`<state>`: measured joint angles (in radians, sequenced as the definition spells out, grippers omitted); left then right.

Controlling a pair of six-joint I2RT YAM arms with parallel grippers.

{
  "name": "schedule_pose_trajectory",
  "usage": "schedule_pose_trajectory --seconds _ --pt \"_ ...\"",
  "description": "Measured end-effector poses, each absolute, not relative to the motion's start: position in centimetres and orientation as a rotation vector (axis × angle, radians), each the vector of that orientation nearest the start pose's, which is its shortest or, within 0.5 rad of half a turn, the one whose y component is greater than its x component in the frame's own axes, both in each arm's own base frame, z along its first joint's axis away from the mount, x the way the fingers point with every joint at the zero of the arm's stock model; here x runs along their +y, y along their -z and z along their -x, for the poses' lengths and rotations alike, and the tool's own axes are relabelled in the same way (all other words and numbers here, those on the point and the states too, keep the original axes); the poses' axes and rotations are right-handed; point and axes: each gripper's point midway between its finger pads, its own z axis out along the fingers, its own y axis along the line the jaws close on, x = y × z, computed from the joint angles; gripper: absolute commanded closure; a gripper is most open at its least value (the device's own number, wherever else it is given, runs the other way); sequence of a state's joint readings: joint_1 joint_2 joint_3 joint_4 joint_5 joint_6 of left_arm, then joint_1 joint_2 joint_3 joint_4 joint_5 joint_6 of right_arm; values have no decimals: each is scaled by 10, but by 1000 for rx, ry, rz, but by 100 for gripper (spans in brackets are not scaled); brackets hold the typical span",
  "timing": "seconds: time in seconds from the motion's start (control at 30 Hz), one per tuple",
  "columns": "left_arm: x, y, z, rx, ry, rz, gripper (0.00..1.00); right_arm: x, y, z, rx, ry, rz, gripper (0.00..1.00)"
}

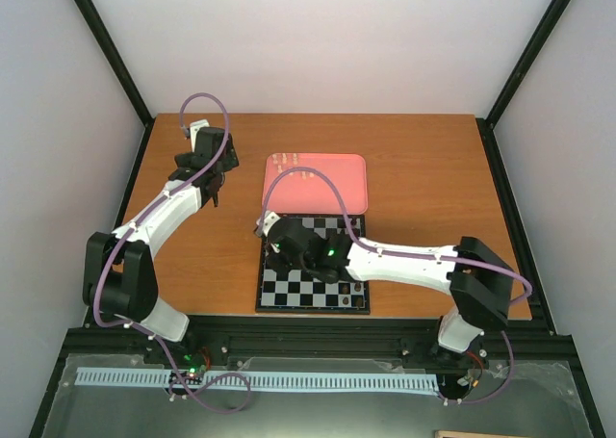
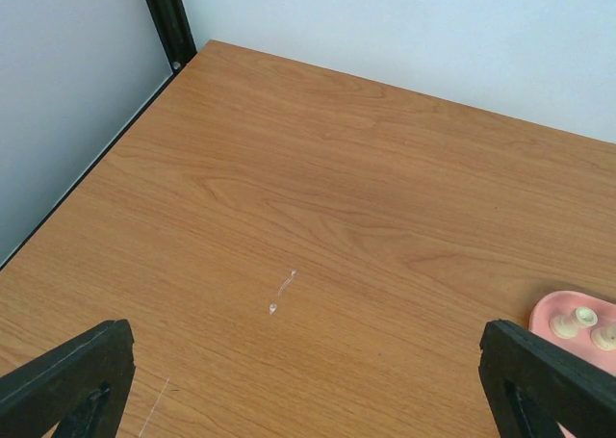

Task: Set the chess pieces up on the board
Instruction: Place the chess piece on the chessboard.

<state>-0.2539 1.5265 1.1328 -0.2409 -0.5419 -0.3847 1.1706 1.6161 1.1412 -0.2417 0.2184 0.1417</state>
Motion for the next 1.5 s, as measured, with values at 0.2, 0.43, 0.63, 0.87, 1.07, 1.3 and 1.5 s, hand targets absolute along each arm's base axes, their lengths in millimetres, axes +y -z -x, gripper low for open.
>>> schedule_pose_trajectory --seconds 0.2,0.43,0.63,0.87,1.07,1.3,1.5 --pt "-24 -208 -444 2067 -220 430 0 420 -125 -208 2108 -433 1059 94" --pt "-24 -207 -444 2067 -221 430 0 427 -112 -209 2119 -452 1050 93" --pt "-23 -207 -444 2067 -221 430 0 434 -101 -211 2122 -460 1037 93" --pt "-23 -207 -444 2066 -224 432 0 433 -77 -212 2161 -423 1053 93" --pt "-23 -208 -444 2066 -225 431 0 433 -78 -214 2155 -410 1042 93" --pt "-23 -208 -444 2066 -225 431 0 431 -69 -216 2167 -387 1044 93" --pt "-23 -208 -444 2066 -225 431 0 434 -69 -219 2161 -390 1035 92"
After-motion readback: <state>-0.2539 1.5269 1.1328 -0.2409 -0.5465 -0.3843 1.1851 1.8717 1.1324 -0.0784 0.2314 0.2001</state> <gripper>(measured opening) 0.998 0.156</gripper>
